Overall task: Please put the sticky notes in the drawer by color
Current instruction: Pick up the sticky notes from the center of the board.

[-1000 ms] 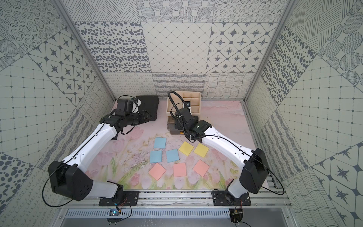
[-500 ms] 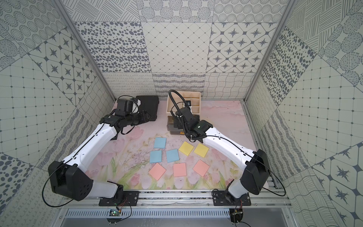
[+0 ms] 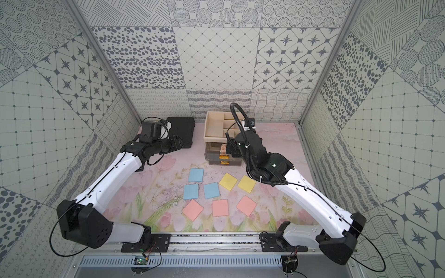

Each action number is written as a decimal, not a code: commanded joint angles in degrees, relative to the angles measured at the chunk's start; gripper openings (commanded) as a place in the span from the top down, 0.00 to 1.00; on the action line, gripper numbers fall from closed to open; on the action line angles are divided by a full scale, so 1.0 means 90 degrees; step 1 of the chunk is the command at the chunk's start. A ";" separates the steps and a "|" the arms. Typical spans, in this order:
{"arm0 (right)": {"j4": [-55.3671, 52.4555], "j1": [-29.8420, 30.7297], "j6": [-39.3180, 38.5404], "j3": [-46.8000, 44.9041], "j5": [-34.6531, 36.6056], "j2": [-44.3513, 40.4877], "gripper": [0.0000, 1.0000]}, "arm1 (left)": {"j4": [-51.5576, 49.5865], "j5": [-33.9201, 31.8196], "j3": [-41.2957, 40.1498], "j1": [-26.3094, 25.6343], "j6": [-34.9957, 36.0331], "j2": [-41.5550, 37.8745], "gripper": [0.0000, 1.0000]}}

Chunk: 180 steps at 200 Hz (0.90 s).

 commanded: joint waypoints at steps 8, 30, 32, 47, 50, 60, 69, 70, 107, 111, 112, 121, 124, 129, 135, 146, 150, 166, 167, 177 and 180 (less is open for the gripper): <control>-0.1473 0.0038 0.0182 -0.0428 0.0181 -0.0535 0.05 | 0.0250 0.0174 -0.0063 0.0012 0.0003 -0.0150 0.47; -0.2580 0.0048 0.0525 -0.0463 -0.0198 -0.0384 0.04 | 0.0235 0.0179 -0.0054 0.0012 -0.0016 -0.0132 0.47; -0.2663 0.0048 0.0578 -0.0485 -0.0220 -0.0368 0.04 | 0.0231 0.0179 -0.0054 0.0017 -0.0024 -0.0131 0.47; -0.3086 0.0048 0.0941 -0.0761 -0.0400 -0.0335 0.01 | 0.0250 0.0216 -0.0054 0.0019 -0.0069 -0.0140 0.47; -0.3136 0.0048 0.1013 -0.0838 -0.0448 -0.0331 0.01 | 0.0252 0.0211 -0.0054 0.0013 -0.0079 -0.0148 0.47; -0.3174 0.0039 0.1250 -0.1119 -0.0684 -0.0294 0.01 | 0.0269 0.0228 -0.0071 0.0011 -0.0114 -0.0146 0.47; -0.3022 0.0038 0.1332 -0.1378 -0.1014 -0.0235 0.01 | 0.0274 0.0249 -0.0083 0.0012 -0.0142 -0.0155 0.47; -0.2985 0.0038 0.1331 -0.1403 -0.1059 -0.0234 0.01 | 0.0278 0.0253 -0.0083 0.0017 -0.0143 -0.0152 0.47; -0.1944 -0.0059 0.1166 -0.2261 -0.1706 -0.0065 0.01 | 0.0198 0.0233 -0.0127 0.0012 -0.0136 -0.0221 0.47; -0.1840 -0.0097 0.1101 -0.2344 -0.1795 -0.0041 0.01 | 0.0198 0.0222 -0.0131 0.0019 -0.0126 -0.0241 0.47; -0.1818 -0.0108 0.1084 -0.2374 -0.1810 -0.0034 0.01 | 0.0196 0.0220 -0.0132 0.0015 -0.0125 -0.0240 0.47; -0.1630 -0.0213 0.0987 -0.2589 -0.2002 0.0041 0.01 | 0.0155 0.0192 -0.0132 0.0011 -0.0107 -0.0263 0.47; -0.1561 -0.0245 0.0968 -0.2675 -0.2031 0.0062 0.01 | 0.0141 0.0185 -0.0139 0.0012 -0.0105 -0.0258 0.47; -0.1466 -0.0314 0.0939 -0.2806 -0.2102 0.0109 0.01 | 0.0137 0.0172 -0.0141 0.0016 -0.0096 -0.0268 0.47; -0.1364 -0.0400 0.0893 -0.2940 -0.2243 0.0157 0.01 | 0.0140 0.0168 -0.0156 0.0012 -0.0095 -0.0276 0.47; -0.1099 -0.0509 0.0844 -0.3216 -0.2365 0.0209 0.01 | 0.0130 0.0151 -0.0178 0.0012 -0.0095 -0.0292 0.47; -0.1028 -0.0539 0.0834 -0.3293 -0.2404 0.0216 0.01 | 0.0120 0.0146 -0.0188 0.0019 -0.0100 -0.0288 0.47; -0.0657 -0.0613 0.0795 -0.3568 -0.2528 0.0175 0.01 | 0.0106 0.0146 -0.0199 0.0012 -0.0124 -0.0285 0.47; -0.0626 -0.0620 0.0794 -0.3591 -0.2524 0.0171 0.01 | 0.0106 0.0143 -0.0200 0.0012 -0.0124 -0.0281 0.47; -0.0399 -0.0678 0.0806 -0.3753 -0.2562 0.0130 0.01 | 0.0109 0.0149 -0.0210 0.0012 -0.0143 -0.0276 0.47; -0.0335 -0.0691 0.0804 -0.3795 -0.2563 0.0120 0.02 | 0.0106 0.0140 -0.0210 0.0012 -0.0149 -0.0274 0.47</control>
